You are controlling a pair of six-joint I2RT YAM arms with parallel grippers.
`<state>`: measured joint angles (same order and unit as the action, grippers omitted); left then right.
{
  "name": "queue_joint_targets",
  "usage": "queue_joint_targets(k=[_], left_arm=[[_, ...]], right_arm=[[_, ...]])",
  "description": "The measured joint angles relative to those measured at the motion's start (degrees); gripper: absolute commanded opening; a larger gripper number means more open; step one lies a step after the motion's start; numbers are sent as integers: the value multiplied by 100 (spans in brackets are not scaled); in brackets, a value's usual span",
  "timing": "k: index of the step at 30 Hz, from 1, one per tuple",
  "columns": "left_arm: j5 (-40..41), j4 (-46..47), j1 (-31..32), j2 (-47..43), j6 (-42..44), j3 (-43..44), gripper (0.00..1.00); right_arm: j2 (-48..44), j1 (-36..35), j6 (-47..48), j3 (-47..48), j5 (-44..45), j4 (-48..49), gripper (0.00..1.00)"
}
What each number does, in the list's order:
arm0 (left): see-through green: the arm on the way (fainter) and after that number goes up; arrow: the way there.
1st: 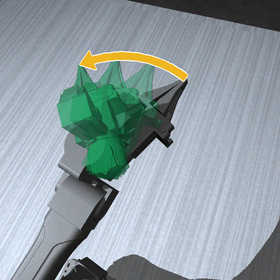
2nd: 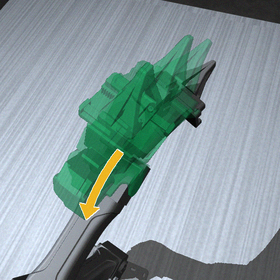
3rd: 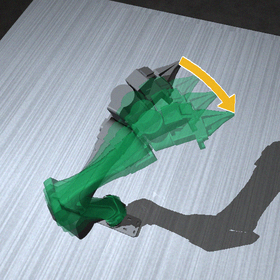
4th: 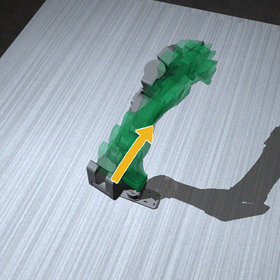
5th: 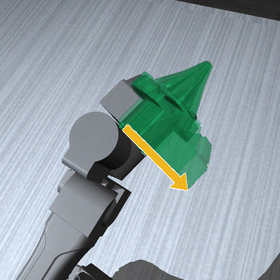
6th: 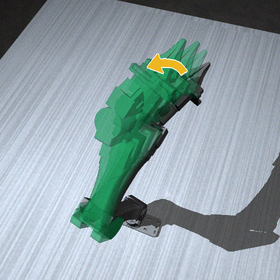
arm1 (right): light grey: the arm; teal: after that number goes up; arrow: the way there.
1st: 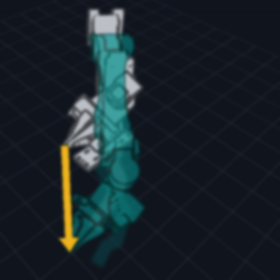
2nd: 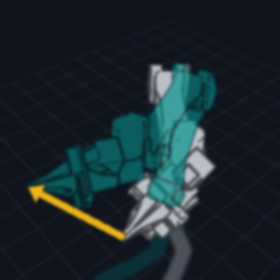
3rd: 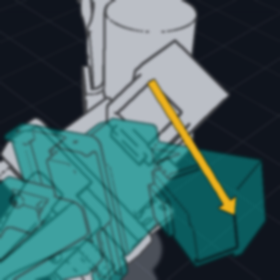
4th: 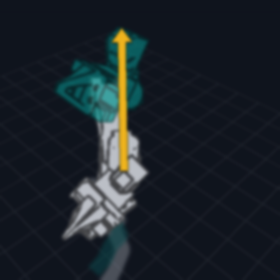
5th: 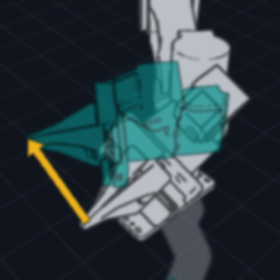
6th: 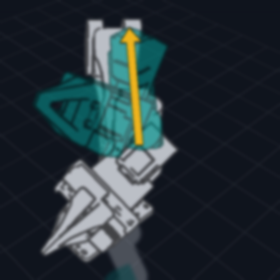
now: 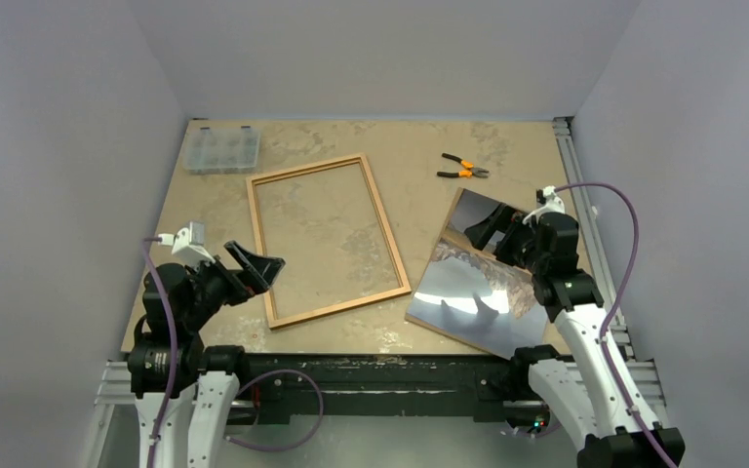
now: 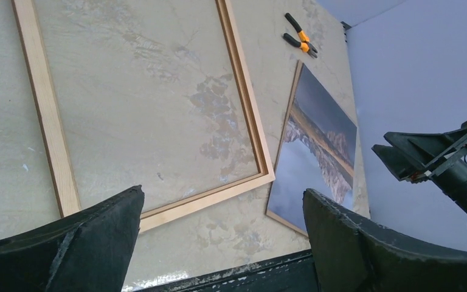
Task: Put the photo into the frame
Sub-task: Adjust the photo frame at the center of the board.
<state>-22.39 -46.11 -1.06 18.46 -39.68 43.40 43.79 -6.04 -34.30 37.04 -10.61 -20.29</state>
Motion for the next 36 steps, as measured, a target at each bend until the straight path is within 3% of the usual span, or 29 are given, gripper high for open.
queue_joint_targets(k=[16,29,36], left_arm=[[33,-461,0,306,184,-33,100],[-494,-387,33,1373,291,-369,100],[-203,-291,1019,2643,400,-308,100]], right_arm=[[481,-201,94,-44,-407,-120,96],[1635,-1460,90,-74,-275,-33,95],[2570,-2356,87,260,76,11,91]])
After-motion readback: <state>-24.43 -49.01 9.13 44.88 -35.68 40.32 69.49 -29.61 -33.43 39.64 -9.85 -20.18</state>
